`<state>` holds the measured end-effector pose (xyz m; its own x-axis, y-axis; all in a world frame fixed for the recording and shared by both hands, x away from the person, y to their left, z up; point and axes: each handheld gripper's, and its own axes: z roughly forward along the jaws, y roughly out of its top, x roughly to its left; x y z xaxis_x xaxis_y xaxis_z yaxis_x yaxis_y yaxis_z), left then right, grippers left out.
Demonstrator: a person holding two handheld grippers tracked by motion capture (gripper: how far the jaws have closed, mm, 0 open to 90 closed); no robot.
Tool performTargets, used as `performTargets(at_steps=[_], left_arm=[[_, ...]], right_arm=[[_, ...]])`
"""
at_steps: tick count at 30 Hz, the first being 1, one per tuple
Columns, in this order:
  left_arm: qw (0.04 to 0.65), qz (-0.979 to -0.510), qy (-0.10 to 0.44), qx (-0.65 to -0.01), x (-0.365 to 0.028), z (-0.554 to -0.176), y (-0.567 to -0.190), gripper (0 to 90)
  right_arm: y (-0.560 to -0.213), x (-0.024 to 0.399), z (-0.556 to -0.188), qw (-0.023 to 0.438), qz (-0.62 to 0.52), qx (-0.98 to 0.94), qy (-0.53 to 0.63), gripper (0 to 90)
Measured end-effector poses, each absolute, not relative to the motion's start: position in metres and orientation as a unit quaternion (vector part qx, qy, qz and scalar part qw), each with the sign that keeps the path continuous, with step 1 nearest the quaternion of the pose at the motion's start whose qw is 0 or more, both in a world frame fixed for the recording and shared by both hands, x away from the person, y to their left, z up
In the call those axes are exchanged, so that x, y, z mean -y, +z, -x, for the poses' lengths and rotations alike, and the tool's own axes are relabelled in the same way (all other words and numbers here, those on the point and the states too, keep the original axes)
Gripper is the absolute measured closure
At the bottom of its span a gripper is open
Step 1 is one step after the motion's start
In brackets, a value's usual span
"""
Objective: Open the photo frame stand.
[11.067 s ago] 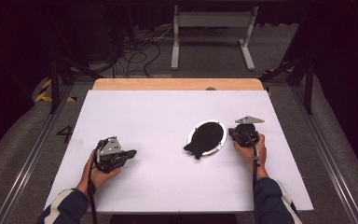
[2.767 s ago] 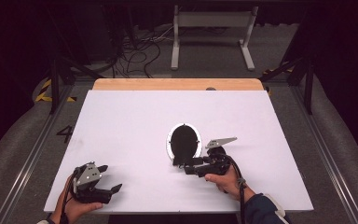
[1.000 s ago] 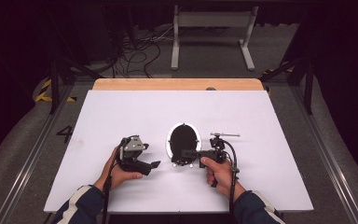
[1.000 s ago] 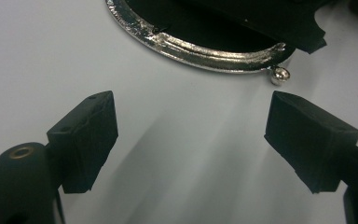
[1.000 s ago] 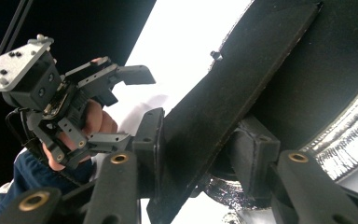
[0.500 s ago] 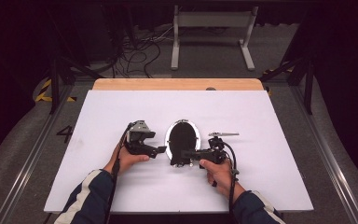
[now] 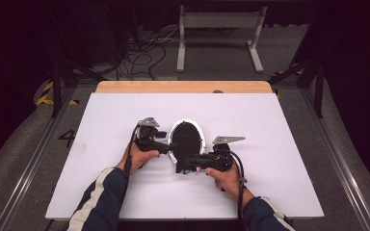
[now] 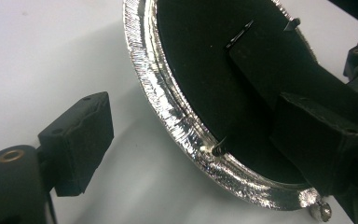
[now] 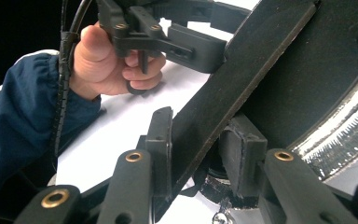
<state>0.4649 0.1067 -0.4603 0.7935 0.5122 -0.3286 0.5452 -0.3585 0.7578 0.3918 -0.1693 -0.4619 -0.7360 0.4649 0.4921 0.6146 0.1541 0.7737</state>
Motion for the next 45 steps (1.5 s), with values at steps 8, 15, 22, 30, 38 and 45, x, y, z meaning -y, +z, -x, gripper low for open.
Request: performTargets(at_steps=[8,15,22,30,38,45], left_arm=[[0.487,-0.809,-0.047,-0.326,-0.108,-0.470,-0.465,22.8],[0.502,-0.806,-0.065,-0.308,-0.111,-0.469,-0.463,31.2],[0.515,-0.802,-0.055,-0.298,-0.117,-0.464,-0.453,38.2],[0.570,-0.777,-0.079,-0.257,-0.122,-0.450,-0.440,51.3],[0.549,-0.796,-0.066,-0.244,-0.115,-0.442,-0.435,51.8],[0.535,-0.812,-0.021,-0.232,-0.112,-0.435,-0.429,64.2]], right_arm=[[-0.462,0.171,-0.393,0.076,0.354,0.755,-0.546,66.2],[-0.462,0.171,-0.393,0.077,0.349,0.757,-0.547,66.0],[-0.462,0.173,-0.392,0.081,0.350,0.760,-0.541,65.8],[-0.460,0.174,-0.390,0.066,0.348,0.769,-0.533,68.4],[-0.458,0.173,-0.387,0.056,0.344,0.772,-0.532,69.7],[-0.457,0.173,-0.385,0.047,0.341,0.773,-0.533,71.1]])
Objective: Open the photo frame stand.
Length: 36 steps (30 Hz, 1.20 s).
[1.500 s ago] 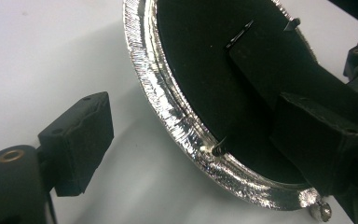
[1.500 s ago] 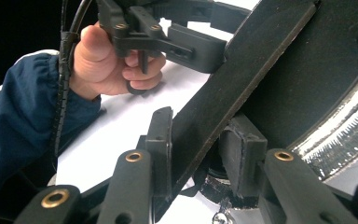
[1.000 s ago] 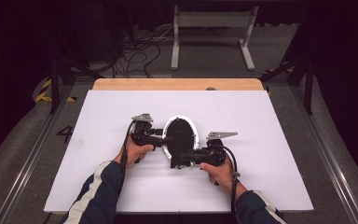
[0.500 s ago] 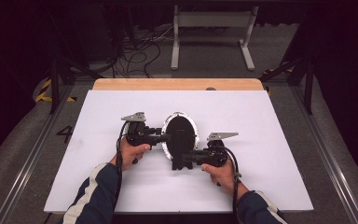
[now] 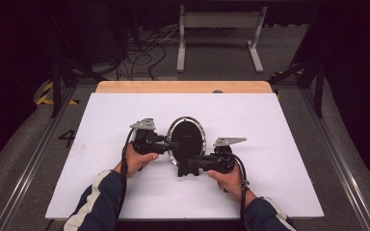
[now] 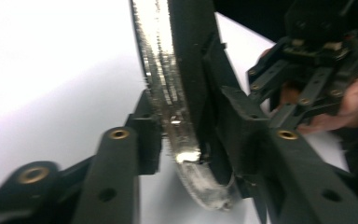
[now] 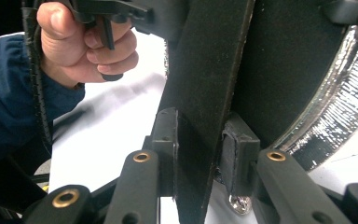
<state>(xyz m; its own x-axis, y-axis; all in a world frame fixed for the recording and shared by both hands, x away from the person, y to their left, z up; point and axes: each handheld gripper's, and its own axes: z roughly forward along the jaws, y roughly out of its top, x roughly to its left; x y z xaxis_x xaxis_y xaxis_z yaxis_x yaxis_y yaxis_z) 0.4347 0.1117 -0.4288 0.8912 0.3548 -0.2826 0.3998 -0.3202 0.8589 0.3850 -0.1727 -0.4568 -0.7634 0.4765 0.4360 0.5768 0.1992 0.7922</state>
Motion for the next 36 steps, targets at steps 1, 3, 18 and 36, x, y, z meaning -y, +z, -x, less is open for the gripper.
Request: performTargets(at_steps=[1,3,18,36], left_arm=[[0.535,-0.815,-0.010,-0.225,-0.111,-0.432,-0.426,64.8],[0.533,-0.819,0.019,-0.212,-0.108,-0.426,-0.420,66.3],[0.516,-0.825,0.156,-0.168,-0.099,-0.406,-0.406,70.6],[0.477,-0.847,0.158,-0.175,-0.098,-0.405,-0.433,65.4]], right_arm=[[-0.456,0.173,-0.385,0.047,0.341,0.772,-0.534,71.1],[-0.455,0.174,-0.385,0.042,0.342,0.772,-0.534,71.1],[-0.445,0.174,-0.381,0.012,0.336,0.775,-0.535,70.7],[-0.447,0.166,-0.375,-0.008,0.328,0.793,-0.513,70.9]])
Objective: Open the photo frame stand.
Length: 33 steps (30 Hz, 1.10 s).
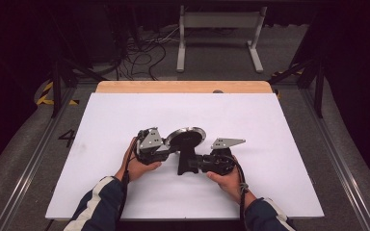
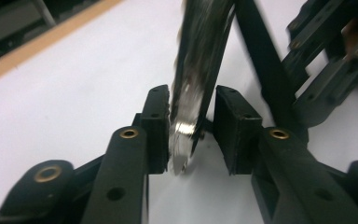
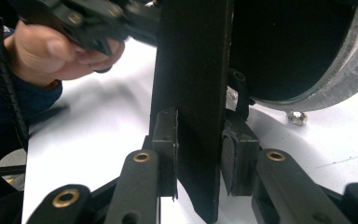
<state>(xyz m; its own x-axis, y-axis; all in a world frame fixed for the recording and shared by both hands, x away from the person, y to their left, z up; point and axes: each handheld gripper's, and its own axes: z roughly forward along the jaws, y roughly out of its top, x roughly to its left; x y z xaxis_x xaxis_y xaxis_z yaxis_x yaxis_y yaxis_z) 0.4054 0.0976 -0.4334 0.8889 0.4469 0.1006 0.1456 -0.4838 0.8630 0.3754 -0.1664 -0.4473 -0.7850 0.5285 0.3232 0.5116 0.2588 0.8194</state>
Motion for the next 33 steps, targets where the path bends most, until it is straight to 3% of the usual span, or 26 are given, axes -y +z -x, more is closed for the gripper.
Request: performTargets(at_steps=[18,33], left_arm=[[0.445,-0.852,0.201,-0.192,-0.085,-0.411,-0.449,60.3],[0.426,-0.850,0.224,-0.216,-0.083,-0.418,-0.455,63.2]], right_arm=[[-0.448,0.161,-0.370,0.007,-0.318,-0.804,0.503,76.6],[-0.450,0.163,-0.373,0.017,-0.326,-0.812,0.484,77.8]])
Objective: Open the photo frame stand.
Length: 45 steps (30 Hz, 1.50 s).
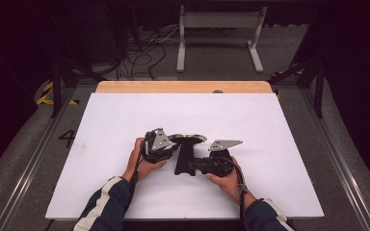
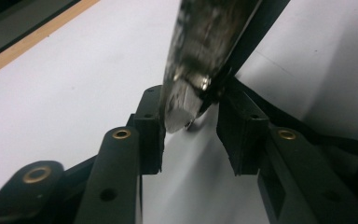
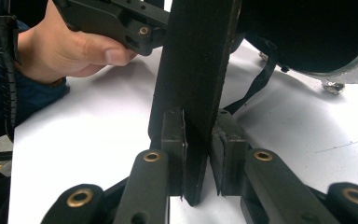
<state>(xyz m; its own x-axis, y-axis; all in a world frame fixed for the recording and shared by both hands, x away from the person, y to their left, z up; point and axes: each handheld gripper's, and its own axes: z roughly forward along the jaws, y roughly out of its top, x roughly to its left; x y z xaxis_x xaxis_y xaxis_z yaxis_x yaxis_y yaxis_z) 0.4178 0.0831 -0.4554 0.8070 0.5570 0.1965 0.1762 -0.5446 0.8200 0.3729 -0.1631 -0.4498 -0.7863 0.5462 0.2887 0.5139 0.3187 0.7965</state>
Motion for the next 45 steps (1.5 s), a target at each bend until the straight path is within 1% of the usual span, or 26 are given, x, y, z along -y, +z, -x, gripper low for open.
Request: performTargets(at_steps=[3,8,15,22,23,26,28,31,32,33,35,36,37,38,39,40,42,43,45], left_arm=[[0.428,-0.849,0.220,-0.221,-0.083,-0.419,-0.457,65.2],[0.426,-0.849,0.218,-0.225,-0.085,-0.419,-0.456,64.7],[0.443,-0.844,0.199,-0.229,-0.103,-0.417,-0.448,61.8],[0.440,-0.848,0.203,-0.215,-0.115,-0.406,-0.437,57.1],[0.439,-0.849,0.201,-0.213,-0.117,-0.404,-0.436,55.5],[0.440,-0.851,0.189,-0.216,-0.124,-0.398,-0.435,46.5],[0.435,-0.857,0.188,-0.202,-0.128,-0.391,-0.435,43.5],[0.426,-0.863,0.185,-0.199,-0.136,-0.382,-0.436,39.8],[0.422,-0.864,0.186,-0.202,-0.139,-0.380,-0.437,35.4],[0.422,-0.861,0.195,-0.205,-0.143,-0.378,-0.438,33.1],[0.429,-0.857,0.185,-0.218,-0.151,-0.377,-0.440,32.0],[0.429,-0.857,0.185,-0.218,-0.151,-0.377,-0.440,30.8],[0.434,-0.853,0.181,-0.227,-0.156,-0.378,-0.441,30.8],[0.436,-0.851,0.179,-0.232,-0.158,-0.379,-0.441,31.8],[0.436,-0.852,0.180,-0.228,-0.159,-0.379,-0.439,34.1],[0.436,-0.852,0.180,-0.228,-0.159,-0.379,-0.439,35.0],[0.437,-0.854,0.178,-0.220,-0.156,-0.380,-0.434,36.1],[0.445,-0.850,0.177,-0.217,-0.154,-0.380,-0.430,38.5],[0.455,-0.844,0.180,-0.221,-0.149,-0.383,-0.424,39.1]], right_arm=[[-0.450,0.164,-0.373,0.016,-0.328,-0.811,0.484,78.0],[-0.450,0.163,-0.372,0.020,-0.330,-0.811,0.483,77.6],[-0.449,0.163,-0.368,0.043,-0.327,-0.814,0.477,77.7],[-0.448,0.163,-0.367,0.043,-0.331,-0.815,0.475,78.0],[-0.448,0.163,-0.367,0.045,-0.331,-0.815,0.474,78.5],[-0.447,0.164,-0.365,0.054,-0.328,-0.818,0.469,79.6],[-0.446,0.164,-0.364,0.054,-0.328,-0.819,0.468,79.9],[-0.445,0.166,-0.363,0.059,-0.331,-0.818,0.467,79.5],[-0.444,0.166,-0.361,0.065,-0.331,-0.817,0.467,79.4],[-0.441,0.167,-0.358,0.079,-0.332,-0.818,0.464,79.4],[-0.436,0.167,-0.353,0.107,-0.324,-0.821,0.459,80.1],[-0.436,0.167,-0.353,0.107,-0.324,-0.821,0.459,80.1],[-0.433,0.166,-0.350,0.121,-0.319,-0.821,0.457,81.1],[-0.428,0.165,-0.344,0.144,-0.308,-0.821,0.458,84.7],[-0.426,0.165,-0.342,0.150,-0.305,-0.821,0.459,86.9],[-0.426,0.165,-0.342,0.150,-0.305,-0.821,0.459,86.9],[-0.424,0.165,-0.339,0.155,-0.299,-0.820,0.462,90.0],[-0.423,0.165,-0.338,0.160,-0.297,-0.821,0.461,90.0],[-0.424,0.164,-0.336,0.163,-0.298,-0.820,0.461,90.0]])
